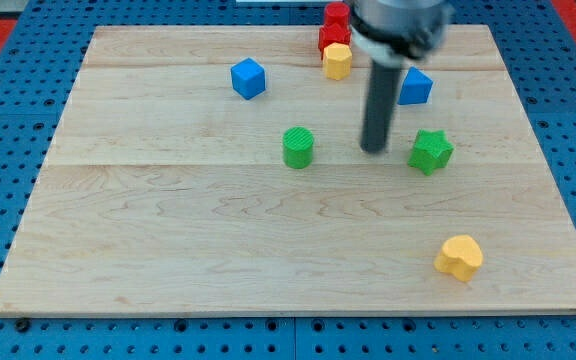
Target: Push the yellow heart into the green circle
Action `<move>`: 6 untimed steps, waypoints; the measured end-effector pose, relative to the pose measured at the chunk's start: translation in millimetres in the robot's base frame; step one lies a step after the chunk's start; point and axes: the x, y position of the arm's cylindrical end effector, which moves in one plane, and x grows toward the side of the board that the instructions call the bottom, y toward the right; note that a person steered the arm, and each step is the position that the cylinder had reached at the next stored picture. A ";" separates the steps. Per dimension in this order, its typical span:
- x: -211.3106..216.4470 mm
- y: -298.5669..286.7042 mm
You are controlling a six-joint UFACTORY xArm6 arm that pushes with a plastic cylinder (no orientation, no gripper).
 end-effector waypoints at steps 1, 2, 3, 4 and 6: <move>42.2 97.6; 120.0 134.9; 123.4 72.4; 51.1 -9.0; 92.2 -44.8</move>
